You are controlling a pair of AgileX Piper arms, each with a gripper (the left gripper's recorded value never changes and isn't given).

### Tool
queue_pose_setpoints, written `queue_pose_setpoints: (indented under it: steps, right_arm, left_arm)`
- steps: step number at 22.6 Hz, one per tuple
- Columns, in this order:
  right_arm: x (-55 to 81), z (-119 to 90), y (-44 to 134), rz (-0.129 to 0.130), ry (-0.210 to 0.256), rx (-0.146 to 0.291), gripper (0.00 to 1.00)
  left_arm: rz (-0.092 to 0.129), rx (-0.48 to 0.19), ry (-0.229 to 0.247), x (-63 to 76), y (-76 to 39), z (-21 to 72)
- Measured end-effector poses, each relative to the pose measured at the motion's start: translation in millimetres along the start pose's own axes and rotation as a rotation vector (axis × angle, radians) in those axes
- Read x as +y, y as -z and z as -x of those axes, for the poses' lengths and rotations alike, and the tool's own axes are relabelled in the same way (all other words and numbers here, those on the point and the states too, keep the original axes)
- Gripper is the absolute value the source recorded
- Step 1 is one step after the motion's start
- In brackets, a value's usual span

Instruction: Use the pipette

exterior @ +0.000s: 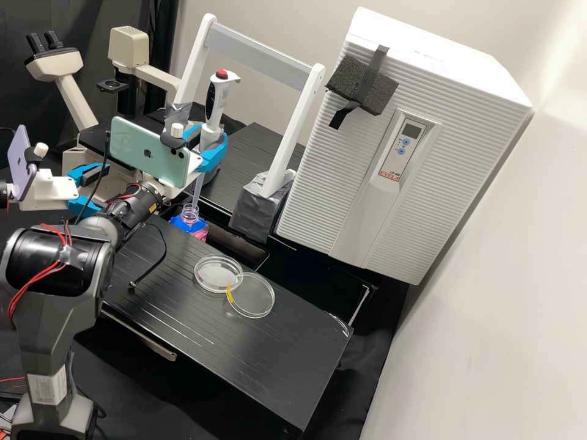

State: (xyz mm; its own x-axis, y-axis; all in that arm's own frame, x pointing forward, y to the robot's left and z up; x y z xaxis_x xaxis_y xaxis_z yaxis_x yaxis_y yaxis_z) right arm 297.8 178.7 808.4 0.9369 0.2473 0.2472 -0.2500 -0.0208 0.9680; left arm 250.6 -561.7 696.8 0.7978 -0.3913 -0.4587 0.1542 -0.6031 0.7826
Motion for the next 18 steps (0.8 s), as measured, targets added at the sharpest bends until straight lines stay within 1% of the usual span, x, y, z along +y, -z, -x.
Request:
queue_pose_setpoints:
  steps: [2,3,4,9,13,16,18]
  right_arm:
    - [-4.3,1,-3.8,0.01,0.008,-0.008,0.0]
    - [-7.7,2,-6.5,0.016,0.018,-0.015,0.0]
    - [-10.4,2,-7.7,0.019,0.026,-0.018,0.0]
    - [-22.3,5,-16.8,0.028,0.065,-0.042,0.0]
    - [-24.0,7,-20.3,-0.018,0.069,-0.063,0.0]
    - [-23.5,7,-21.0,-0.025,0.064,-0.071,0.0]
    - [-24.1,8,-20.3,-0.037,0.066,-0.07,0.0]
  left_arm:
    - [0.003,0.0,0.017,-4.6,0.2,1.4]
    - [0.018,0.002,0.024,-6.4,0.5,1.9]
    - [0.023,0.002,0.026,-7.0,0.5,2.4]
    - [0.023,0.0,0.026,-8.2,0.5,3.9]
    - [0.023,0.0,0.026,-8.2,0.5,3.9]
    - [0.023,0.0,0.026,-8.2,0.5,3.9]
    - [0.023,0.0,0.026,-8.2,0.5,3.9]
